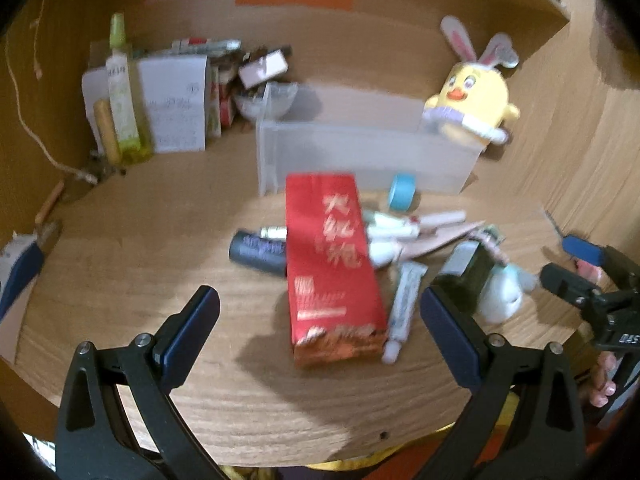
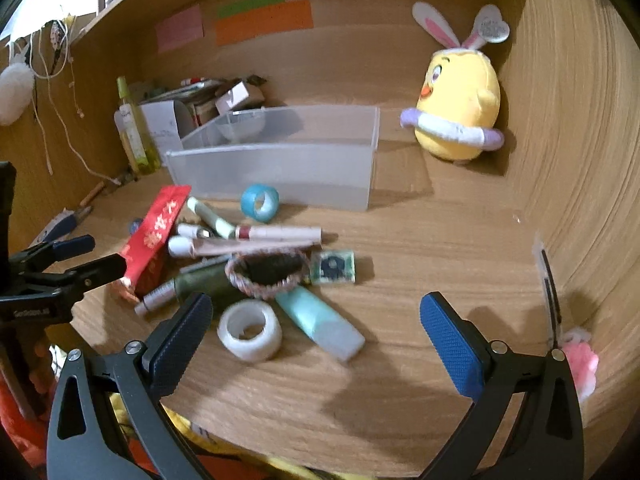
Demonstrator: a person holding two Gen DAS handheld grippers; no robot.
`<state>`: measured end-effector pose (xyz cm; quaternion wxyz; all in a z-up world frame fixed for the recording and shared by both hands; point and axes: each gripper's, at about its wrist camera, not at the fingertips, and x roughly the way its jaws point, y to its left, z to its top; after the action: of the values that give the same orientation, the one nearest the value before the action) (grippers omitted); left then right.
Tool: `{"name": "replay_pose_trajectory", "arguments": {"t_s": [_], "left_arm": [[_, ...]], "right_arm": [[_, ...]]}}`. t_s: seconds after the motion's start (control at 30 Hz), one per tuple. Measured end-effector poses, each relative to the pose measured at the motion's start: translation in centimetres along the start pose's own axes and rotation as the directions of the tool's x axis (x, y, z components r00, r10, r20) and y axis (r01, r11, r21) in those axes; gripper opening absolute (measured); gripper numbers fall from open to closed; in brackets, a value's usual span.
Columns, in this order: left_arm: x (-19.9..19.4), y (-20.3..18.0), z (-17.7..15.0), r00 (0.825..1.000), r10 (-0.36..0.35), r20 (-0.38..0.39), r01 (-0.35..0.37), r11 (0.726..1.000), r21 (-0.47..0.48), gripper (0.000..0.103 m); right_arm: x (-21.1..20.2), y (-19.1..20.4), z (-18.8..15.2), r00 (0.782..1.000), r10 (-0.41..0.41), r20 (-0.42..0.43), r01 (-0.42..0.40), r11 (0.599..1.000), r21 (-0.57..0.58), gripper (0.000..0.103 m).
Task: Organize objects
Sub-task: 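Reach the left tool to the red tea packet while the right tool reaches the white tape roll, then grasp the red packet with left tool while right tool grasps tape, carry both into box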
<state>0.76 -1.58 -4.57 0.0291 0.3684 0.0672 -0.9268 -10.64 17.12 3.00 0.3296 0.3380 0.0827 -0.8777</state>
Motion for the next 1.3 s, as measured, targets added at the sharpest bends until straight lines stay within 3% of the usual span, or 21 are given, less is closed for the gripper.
{"name": "replay_pose_trajectory", "arguments": {"t_s": [0.13, 0.27, 0.33, 0.47, 0.63, 0.73, 1.03, 1.3], "left_arm": [[1.7, 0.3, -0.9, 0.999, 0.008, -0.047, -0.01, 0.999, -0.031, 0.102], [2.0, 0.0, -1.0, 0.999, 0.025, -0.028, -0.026, 0.999, -0.035, 0.098], [2.0, -0.2, -1.0, 0.999, 0.032, -0.02, -0.033, 0.999, -0.018, 0.086], [2.5, 0.2, -1.0, 0.999, 0.011, -0.031, -0.012, 0.999, -0.03, 0.075], [3.0, 0.7, -0.7, 1.0, -0.003, -0.023, 0.002, 0.998, -0.061, 0.058], [3.0, 0.7, -0.7, 1.0, 0.001, -0.016, -0.002, 0.998, -0.056, 0.056], [0.0, 0.7, 0.2, 0.998, -0.001, 0.057, 0.003, 0.999, -0.043, 0.056], [-2.5, 1.9, 4.2, 0.99, -0.057, 0.131, 0.065, 0.996, -0.058, 0.056]], "right_arm": [[0.6, 0.1, -0.9, 0.999, 0.043, -0.032, -0.043, 0.999, 0.006, 0.1], [1.1, 1.4, -1.5, 0.992, 0.11, -0.068, -0.112, 0.993, -0.02, 0.08], [1.4, 2.0, -1.8, 0.989, 0.127, -0.08, -0.131, 0.991, -0.037, 0.073], [2.5, 3.0, -2.0, 0.983, 0.146, -0.114, -0.153, 0.987, -0.055, 0.056], [3.2, 3.6, -2.0, 0.983, 0.138, -0.117, -0.147, 0.987, -0.069, 0.046], [3.3, 3.7, -2.0, 0.986, 0.127, -0.113, -0.135, 0.988, -0.074, 0.036], [1.6, 2.8, -1.3, 0.992, 0.108, -0.059, -0.112, 0.992, -0.063, 0.035], [0.3, 1.1, 2.2, 0.995, 0.093, 0.035, -0.092, 0.995, -0.038, 0.036]]}}
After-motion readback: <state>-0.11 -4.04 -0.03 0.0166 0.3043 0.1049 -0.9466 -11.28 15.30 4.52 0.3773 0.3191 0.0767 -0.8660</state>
